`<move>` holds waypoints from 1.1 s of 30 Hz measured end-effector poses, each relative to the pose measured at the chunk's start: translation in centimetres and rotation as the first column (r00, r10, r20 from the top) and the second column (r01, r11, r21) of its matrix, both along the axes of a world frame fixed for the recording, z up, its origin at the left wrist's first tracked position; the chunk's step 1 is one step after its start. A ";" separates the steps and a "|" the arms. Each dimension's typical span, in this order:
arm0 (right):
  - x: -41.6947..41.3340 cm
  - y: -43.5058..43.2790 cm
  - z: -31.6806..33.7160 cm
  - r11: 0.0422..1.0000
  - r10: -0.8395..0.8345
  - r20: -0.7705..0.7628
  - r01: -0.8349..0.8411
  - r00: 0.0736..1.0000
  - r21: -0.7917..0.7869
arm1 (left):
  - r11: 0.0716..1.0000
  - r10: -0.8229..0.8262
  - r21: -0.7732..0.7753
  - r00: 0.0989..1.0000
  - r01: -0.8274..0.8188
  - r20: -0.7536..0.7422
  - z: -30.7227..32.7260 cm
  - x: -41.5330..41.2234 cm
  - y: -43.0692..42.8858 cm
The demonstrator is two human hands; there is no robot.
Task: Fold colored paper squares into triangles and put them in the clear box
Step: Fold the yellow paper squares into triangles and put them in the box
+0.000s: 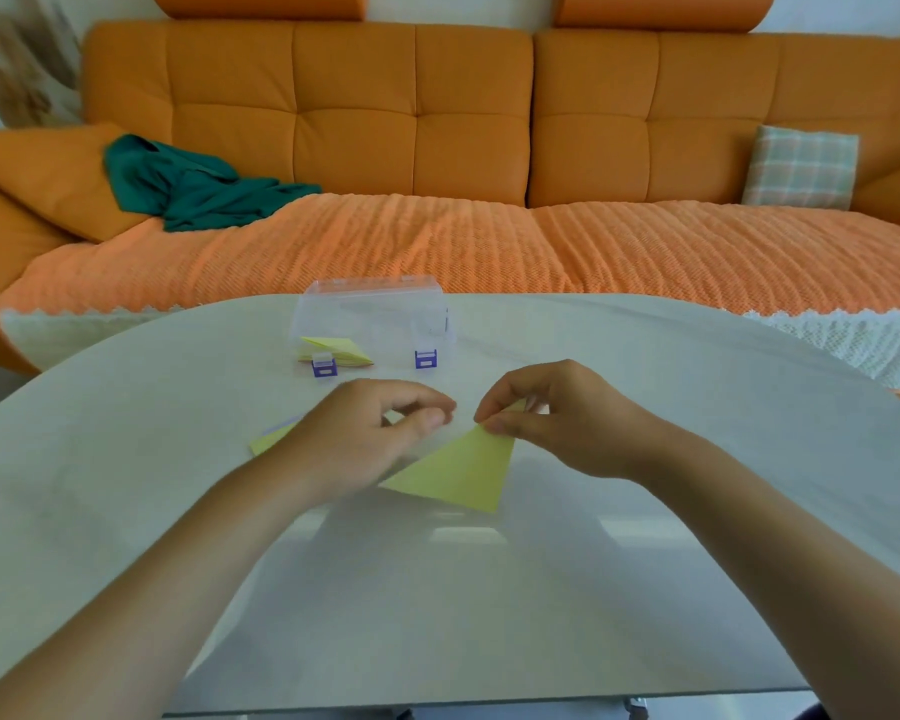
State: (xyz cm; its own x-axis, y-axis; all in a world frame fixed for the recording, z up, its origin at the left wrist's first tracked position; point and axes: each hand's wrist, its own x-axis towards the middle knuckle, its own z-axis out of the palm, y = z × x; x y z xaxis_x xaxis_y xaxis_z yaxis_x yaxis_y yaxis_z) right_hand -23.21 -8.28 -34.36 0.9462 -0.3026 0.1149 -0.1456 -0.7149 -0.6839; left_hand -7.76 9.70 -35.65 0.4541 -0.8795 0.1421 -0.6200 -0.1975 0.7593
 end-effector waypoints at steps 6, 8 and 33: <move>0.1 0.7 -0.1 0.999 -0.029 0.159 0.026 0.987 0.026 | 0.999 -0.019 0.044 0.978 0.029 -0.207 -0.7 -0.7 -0.8; 0.1 0.9 -0.4 0.996 -0.088 0.262 0.084 0.961 0.026 | 0.999 0.036 0.009 0.963 -0.035 -0.268 -0.8 -0.9 -1.0; 0.9 1.4 -0.5 0.920 -0.296 0.110 0.253 0.949 0.299 | 0.994 -0.013 -0.088 0.740 -0.062 -0.672 -0.7 -1.3 -1.4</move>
